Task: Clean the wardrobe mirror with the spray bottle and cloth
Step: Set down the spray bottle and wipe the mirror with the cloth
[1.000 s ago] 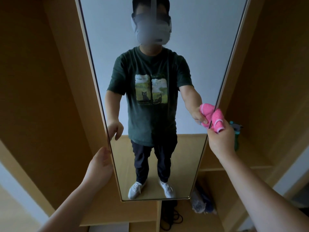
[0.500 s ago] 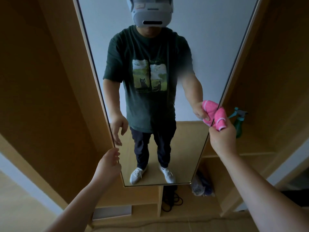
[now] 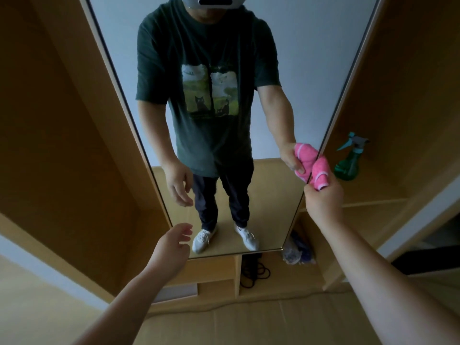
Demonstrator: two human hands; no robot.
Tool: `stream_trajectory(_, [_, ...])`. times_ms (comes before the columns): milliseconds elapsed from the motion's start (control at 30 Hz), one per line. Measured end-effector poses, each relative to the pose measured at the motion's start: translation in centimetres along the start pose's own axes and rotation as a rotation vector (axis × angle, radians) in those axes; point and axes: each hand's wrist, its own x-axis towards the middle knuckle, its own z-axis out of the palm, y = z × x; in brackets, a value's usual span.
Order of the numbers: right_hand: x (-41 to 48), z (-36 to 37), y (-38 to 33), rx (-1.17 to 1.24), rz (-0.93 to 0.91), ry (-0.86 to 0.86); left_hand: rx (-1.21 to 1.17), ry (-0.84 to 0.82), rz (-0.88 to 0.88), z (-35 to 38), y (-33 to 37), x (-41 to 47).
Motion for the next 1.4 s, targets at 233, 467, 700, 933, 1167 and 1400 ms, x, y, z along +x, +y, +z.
stream_trajectory(233, [-1.1, 0.7, 1.2, -0.01, 0.043, -0.025, 0.003, -0.032, -0.017, 0.6, -1.9, -0.4])
stream_trajectory(467, [-2.1, 1.3, 2.3, -0.043, 0.091, -0.01, 0.014, -0.052, -0.029, 1.1, -3.8, 0.0])
stream_trajectory(700, [-2.7, 1.6, 3.7, -0.055, 0.096, -0.063, 0.042, -0.079, -0.057, 2.0, -4.9, 0.5])
stream_trajectory(933, [-3.2, 2.0, 5.8, -0.044, 0.091, -0.102, 0.02, -0.006, -0.135, 3.3, -5.0, -0.8])
stream_trajectory(1167, [-4.0, 2.2, 7.5, -0.021, 0.108, -0.142, 0.025, 0.143, -0.208, 3.0, -5.8, -1.6])
stream_trajectory(1400, [-4.9, 2.6, 9.2, -0.03, 0.149, -0.16, -0.046, 0.121, -0.227, 0.8, -6.4, 1.3])
